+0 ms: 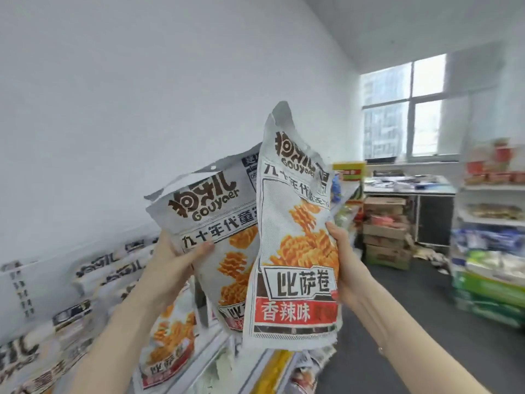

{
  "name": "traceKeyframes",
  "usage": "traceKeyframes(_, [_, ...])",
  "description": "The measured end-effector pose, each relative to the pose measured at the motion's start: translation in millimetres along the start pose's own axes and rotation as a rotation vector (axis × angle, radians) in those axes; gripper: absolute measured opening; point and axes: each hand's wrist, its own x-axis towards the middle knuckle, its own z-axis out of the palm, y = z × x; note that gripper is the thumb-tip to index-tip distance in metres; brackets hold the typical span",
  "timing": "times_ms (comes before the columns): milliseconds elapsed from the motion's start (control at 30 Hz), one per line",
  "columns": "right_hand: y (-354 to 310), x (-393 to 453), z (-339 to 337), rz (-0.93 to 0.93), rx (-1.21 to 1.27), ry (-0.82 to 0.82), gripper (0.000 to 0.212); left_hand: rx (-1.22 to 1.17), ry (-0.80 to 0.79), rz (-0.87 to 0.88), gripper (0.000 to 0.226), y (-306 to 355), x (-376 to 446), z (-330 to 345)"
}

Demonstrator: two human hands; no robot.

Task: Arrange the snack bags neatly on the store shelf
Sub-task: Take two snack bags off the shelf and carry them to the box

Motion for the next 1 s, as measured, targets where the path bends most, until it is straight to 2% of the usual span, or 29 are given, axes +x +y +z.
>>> traceKeyframes(67, [-14.3,-28.3,-36.1,-0.009,-0.062,0.128,0.103,-0.013,-0.034,0.004,0.047,-19.1,8.7,47.8])
traceKeyframes(100, [-22.4,-44.1,-53.4,-0.022,-0.097,0.19,0.097,-0.056,-0.041,-0.004,0.04,-26.7,11.9,74.0])
traceKeyframes(200, [-46.5,-92.4,-107.6,-0.058,-0.185,0.373,0.052,-0.149,-0.075,-0.028,0.034,-50.3,19.4,156.6])
traceKeyframes(267, [-58.4,-128.5,-146.4,-0.066,-0.236,0.513,0.034,-0.188,-0.127,-0.039,0.03,-66.0,17.4,217.3])
traceKeyframes(367, [-71.4,-184.6,-205.1,-0.071,-0.299,0.682,0.036,-0.239,-0.221,-0.09,0.027,-91.3,5.6,310.6])
traceKeyframes(500, [-84.5,-263.8,-294.8,-0.05,-0.23,0.906,0.038,-0.324,-0.389,-0.229,0.037,-128.5,-21.5,439.5])
traceKeyframes(667, [-101.2,-355.5,-407.4,-0.012,-0.124,1.112,0.043,-0.357,-0.484,-0.417,0.026,-172.2,-62.4,595.8])
traceKeyframes(867, [-126.6,-427.9,-531.9,-0.004,-0.029,1.287,0.047,-0.38,-0.533,-0.587,0.025,-208.3,-93.8,748.9])
traceKeyframes(1000, [-147.6,-447.7,-604.1,-0.005,0.072,1.323,0.047,-0.374,-0.567,-0.636,0.025,-228.7,-89.4,834.0])
